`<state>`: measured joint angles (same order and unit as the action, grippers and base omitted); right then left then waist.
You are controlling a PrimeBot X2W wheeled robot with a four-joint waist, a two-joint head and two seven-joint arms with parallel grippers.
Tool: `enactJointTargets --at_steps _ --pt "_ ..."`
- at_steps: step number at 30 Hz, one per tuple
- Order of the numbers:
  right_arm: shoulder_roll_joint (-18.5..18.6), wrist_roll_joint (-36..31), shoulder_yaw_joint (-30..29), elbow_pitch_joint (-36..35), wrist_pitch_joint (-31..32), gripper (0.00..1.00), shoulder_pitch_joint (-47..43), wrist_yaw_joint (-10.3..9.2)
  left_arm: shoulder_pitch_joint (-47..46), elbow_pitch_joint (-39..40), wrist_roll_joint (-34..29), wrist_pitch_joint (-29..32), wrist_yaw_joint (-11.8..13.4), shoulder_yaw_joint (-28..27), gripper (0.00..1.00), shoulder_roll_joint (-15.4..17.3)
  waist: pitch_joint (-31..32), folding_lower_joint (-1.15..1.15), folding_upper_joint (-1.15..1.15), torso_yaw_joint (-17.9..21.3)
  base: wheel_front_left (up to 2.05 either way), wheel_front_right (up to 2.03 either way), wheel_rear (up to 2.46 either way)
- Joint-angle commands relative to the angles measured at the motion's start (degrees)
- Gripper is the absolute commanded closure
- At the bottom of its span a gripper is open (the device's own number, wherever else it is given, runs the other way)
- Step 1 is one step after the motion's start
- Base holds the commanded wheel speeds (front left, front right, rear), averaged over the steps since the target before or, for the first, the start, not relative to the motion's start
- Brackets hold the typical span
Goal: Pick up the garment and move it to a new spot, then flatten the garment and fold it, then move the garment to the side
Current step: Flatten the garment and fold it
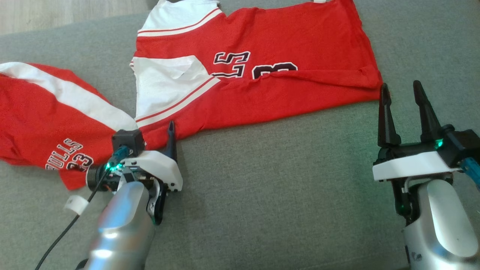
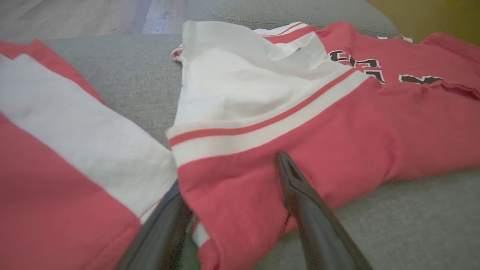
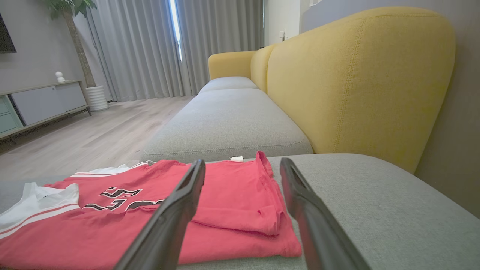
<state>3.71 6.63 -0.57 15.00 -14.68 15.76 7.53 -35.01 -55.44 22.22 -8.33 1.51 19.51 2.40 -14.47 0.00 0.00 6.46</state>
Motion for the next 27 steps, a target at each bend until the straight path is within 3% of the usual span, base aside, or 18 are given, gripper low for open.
enactJointTargets --at_steps 1,10,20,27 --pt "-0.5 0.2 1.0 -1.5 -0.3 0.00 0.9 -0.04 0.3 -0.8 0.4 0.5 0.5 -1.2 0.00 1.4 0.2 0.00 0.00 -0.2 0.00 0.00 0.00" --pt "-0.4 0.2 1.1 -0.9 -0.3 0.00 0.5 -0.04 0.8 -1.3 1.5 -3.1 -0.9 -1.4 0.00 1.8 2.6 0.00 0.00 -1.6 0.00 0.00 0.00" --pt "0.3 1.1 1.4 -0.5 -0.3 0.00 -1.7 -0.04 3.8 0.6 1.7 -5.7 2.4 -2.7 0.00 3.8 8.0 0.00 0.00 -3.7 0.00 0.00 0.00" --pt "0.5 2.1 1.5 -1.4 -0.3 0.00 -3.8 -0.04 8.4 12.0 2.6 -6.6 0.4 -5.0 0.00 5.3 11.2 0.00 0.00 -5.1 0.00 0.00 0.00"
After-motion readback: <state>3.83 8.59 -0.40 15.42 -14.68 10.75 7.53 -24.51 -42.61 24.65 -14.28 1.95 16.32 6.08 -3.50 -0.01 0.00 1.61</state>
